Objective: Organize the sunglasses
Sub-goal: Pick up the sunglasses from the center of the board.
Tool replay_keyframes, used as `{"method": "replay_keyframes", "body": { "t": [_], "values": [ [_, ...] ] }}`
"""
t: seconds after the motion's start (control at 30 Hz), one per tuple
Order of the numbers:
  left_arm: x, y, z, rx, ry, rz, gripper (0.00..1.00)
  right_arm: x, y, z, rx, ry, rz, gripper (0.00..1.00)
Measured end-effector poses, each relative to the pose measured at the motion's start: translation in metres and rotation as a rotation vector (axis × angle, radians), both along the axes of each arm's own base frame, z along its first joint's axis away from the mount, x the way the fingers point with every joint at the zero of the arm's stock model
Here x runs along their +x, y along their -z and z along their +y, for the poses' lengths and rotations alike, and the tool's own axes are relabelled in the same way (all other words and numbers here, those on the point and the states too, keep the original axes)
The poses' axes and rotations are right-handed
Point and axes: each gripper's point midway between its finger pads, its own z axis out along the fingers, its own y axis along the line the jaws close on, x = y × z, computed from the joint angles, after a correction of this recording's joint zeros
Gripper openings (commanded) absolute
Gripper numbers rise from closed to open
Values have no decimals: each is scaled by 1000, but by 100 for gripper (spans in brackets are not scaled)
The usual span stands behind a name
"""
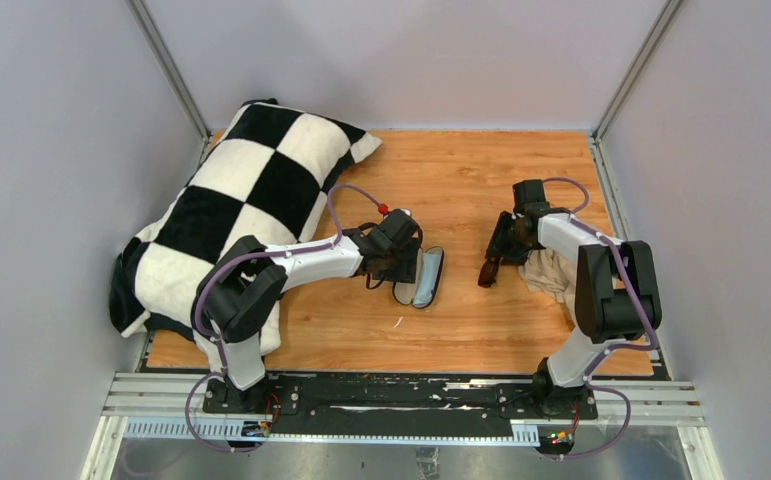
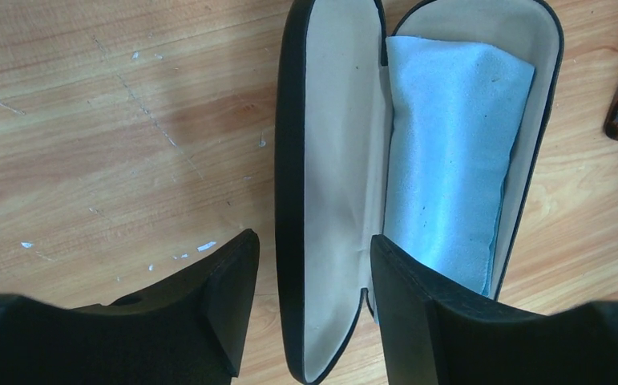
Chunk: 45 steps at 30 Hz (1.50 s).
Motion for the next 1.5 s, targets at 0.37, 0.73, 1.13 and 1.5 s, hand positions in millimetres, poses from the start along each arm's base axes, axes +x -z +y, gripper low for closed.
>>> {"method": "replay_keyframes", "body": {
  "t": [0.37,0.73,1.13,1.5],
  "values": [
    [1,-16,0,-17,12,-27,62,0,1,1,3,0,3,34],
    [7,-55,4,-48,-7,-106,62,0,-9,4,25,-12,-19,31],
    [11,-60,21,8,-34,-136,62,-13,-47,13,73,-47,-104,30],
    [30,-35,73,31,-153,-80,62,-57,-86,96,139,-250,-159,32]
  ]
}}
